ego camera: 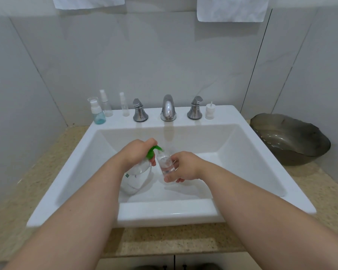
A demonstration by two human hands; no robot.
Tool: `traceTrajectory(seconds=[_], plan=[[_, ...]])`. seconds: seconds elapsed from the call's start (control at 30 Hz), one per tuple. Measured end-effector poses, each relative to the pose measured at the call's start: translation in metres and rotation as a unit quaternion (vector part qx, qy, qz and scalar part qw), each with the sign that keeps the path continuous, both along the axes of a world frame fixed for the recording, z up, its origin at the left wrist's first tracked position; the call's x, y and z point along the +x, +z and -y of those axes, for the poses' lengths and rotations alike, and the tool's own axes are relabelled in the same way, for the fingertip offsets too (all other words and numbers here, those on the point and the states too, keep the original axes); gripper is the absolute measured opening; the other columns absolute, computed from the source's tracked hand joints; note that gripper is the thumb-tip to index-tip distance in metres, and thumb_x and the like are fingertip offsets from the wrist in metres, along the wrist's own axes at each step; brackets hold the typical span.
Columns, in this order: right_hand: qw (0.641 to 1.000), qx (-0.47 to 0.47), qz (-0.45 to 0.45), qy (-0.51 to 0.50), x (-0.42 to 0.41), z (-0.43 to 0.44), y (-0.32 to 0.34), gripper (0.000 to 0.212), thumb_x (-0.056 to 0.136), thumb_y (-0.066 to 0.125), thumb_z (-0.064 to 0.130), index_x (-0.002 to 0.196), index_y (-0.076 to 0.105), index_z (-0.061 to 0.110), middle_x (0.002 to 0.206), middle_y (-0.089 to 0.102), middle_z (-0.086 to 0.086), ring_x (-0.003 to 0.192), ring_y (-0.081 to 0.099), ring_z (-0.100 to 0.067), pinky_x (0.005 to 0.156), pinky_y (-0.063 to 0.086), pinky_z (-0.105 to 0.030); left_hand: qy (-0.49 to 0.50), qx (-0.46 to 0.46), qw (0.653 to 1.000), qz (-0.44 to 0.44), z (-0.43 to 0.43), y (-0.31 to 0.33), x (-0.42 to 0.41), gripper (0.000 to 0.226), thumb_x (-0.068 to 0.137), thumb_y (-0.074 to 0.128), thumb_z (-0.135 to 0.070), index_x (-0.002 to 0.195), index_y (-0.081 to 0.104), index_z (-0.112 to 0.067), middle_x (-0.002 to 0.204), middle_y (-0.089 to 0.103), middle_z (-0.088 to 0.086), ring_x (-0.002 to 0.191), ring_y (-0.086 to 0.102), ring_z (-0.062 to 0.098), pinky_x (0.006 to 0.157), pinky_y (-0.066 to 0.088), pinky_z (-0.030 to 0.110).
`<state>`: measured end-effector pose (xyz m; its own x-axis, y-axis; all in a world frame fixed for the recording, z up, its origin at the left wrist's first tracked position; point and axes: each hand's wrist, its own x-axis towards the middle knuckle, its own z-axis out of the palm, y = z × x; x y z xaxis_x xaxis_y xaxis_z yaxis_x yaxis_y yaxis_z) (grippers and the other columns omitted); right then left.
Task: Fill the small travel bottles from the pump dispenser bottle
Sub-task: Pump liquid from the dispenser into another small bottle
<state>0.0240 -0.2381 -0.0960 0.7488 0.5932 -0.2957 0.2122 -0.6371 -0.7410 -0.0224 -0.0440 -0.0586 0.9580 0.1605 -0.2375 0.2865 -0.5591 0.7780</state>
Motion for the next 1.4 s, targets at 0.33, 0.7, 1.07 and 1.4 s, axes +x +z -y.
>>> traceTrajectory(seconds=[0.33,0.7,1.07,1.4], plan=[[1.0,0.01,-0.01,-0.009,0.002,0.001,0.0,0.046,0.075,0.091,0.02,0.115,0.069,0.016,0.112,0.07,-0.001,0.079,0.076,-0.025,0.081,0.064,-0.039,0.015,0.04,0.999,0.013,-0.005,-0.01,0.004,0.093,0.091,0.03,-0.086,0.059,0.077,-0.013,0.082,0.078,0.0,0.091,0.065,0.023,0.094,0.046,0.038],[1.0,0.014,-0.01,-0.007,0.0,0.002,0.002,0.044,0.076,0.091,0.019,0.114,0.068,0.015,0.103,0.07,0.002,0.07,0.073,-0.02,0.074,0.063,-0.032,0.016,0.02,1.0,-0.001,-0.003,-0.007,0.005,0.072,0.092,0.042,-0.07,0.051,0.068,-0.016,0.079,0.079,0.003,0.065,0.048,0.02,0.075,0.043,0.037],[1.0,0.014,-0.007,0.003,-0.001,0.0,0.003,0.044,0.077,0.09,0.02,0.115,0.068,0.015,0.11,0.071,-0.003,0.076,0.074,-0.023,0.078,0.064,-0.036,0.008,-0.001,1.0,-0.003,-0.002,-0.003,0.003,0.067,0.095,0.043,-0.06,0.054,0.066,-0.012,0.08,0.079,0.006,0.061,0.044,0.018,0.071,0.04,0.035],[1.0,0.003,-0.01,0.011,-0.001,0.0,0.002,0.042,0.077,0.09,0.019,0.112,0.068,0.016,0.102,0.07,0.002,0.07,0.072,-0.02,0.072,0.062,-0.03,0.001,-0.003,1.0,0.001,0.002,0.001,0.0,0.06,0.097,0.044,-0.049,0.058,0.066,-0.009,0.078,0.079,0.007,0.055,0.042,0.017,0.065,0.039,0.033]])
